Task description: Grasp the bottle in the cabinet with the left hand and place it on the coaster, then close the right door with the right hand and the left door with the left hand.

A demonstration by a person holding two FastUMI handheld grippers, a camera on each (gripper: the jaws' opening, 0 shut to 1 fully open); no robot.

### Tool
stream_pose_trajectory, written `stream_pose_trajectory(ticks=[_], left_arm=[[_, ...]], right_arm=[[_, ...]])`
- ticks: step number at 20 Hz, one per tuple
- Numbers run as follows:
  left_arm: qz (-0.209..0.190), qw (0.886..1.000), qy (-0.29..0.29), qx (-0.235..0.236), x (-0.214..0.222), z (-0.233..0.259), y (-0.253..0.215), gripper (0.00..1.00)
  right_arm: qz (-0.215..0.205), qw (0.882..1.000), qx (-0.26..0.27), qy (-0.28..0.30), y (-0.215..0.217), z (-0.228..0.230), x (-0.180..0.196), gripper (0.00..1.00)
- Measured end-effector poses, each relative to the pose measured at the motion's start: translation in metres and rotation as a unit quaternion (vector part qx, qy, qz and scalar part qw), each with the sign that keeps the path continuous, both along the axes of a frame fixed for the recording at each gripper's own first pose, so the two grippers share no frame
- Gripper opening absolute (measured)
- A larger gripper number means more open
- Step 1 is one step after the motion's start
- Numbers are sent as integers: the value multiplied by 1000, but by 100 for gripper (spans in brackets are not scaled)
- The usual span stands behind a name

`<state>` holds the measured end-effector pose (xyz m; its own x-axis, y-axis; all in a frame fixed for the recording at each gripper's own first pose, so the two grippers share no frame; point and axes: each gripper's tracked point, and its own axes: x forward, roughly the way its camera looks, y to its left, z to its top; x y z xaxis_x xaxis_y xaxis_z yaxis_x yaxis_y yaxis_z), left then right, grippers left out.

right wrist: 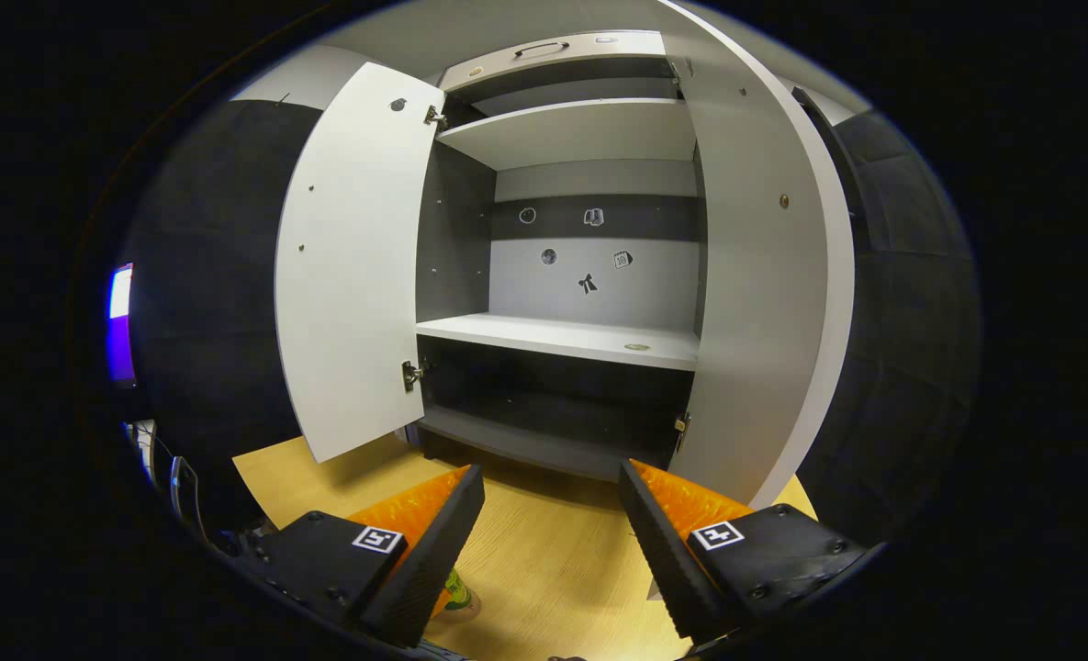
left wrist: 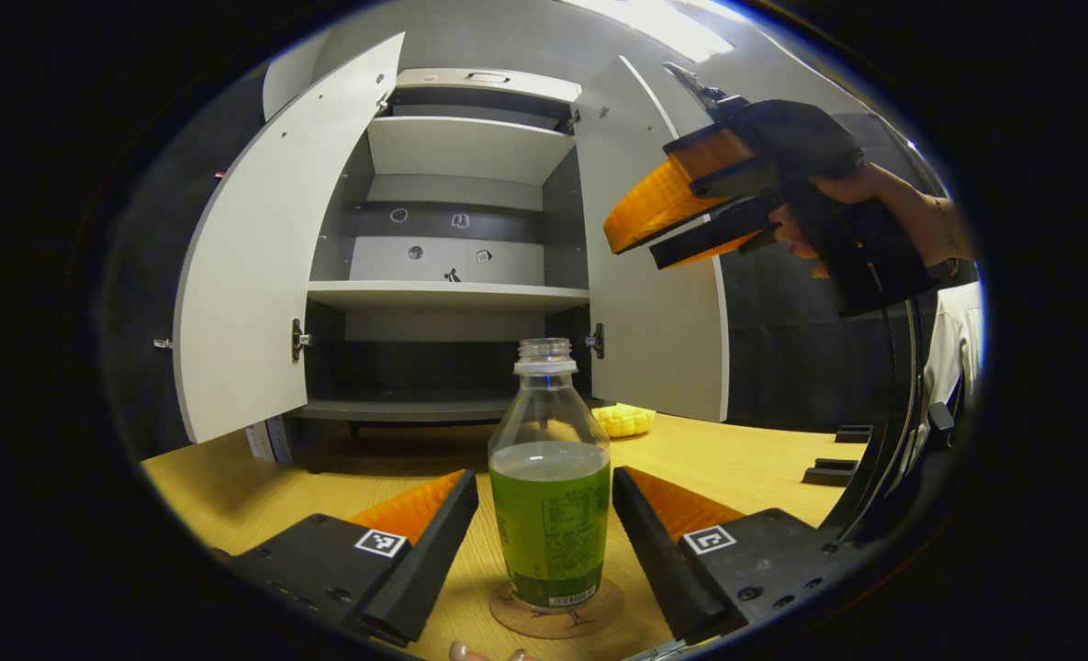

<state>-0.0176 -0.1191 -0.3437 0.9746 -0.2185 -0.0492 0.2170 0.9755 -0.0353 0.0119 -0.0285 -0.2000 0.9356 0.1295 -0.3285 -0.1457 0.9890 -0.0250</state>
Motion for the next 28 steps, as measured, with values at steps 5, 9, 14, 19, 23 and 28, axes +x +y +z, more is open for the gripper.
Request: stream_pose_trajectory(ticks=[5, 9, 14, 19, 23, 28], left_arm=[[-3, 1000, -13, 20, 6, 39, 0, 94], [-13, 998, -42, 49, 16, 99, 2, 94], [-14, 999, -38, 3, 15, 175, 20, 95], [33, 999, -19, -11, -4, 240, 90, 96], [70, 997, -29, 23, -25, 285, 166, 96], [102, 995, -7, 14, -42, 299, 239, 96]], right_arm=[[-2, 1000, 15, -10, 2, 19, -5, 98], [-14, 999, 31, -18, -1, 48, -12, 98], [-19, 999, 18, -41, -10, 97, -29, 98], [-94, 992, -10, -85, -59, 146, -47, 98], [-173, 979, -22, -107, -104, 163, -59, 98], [-211, 970, -32, -113, -136, 170, -48, 98]])
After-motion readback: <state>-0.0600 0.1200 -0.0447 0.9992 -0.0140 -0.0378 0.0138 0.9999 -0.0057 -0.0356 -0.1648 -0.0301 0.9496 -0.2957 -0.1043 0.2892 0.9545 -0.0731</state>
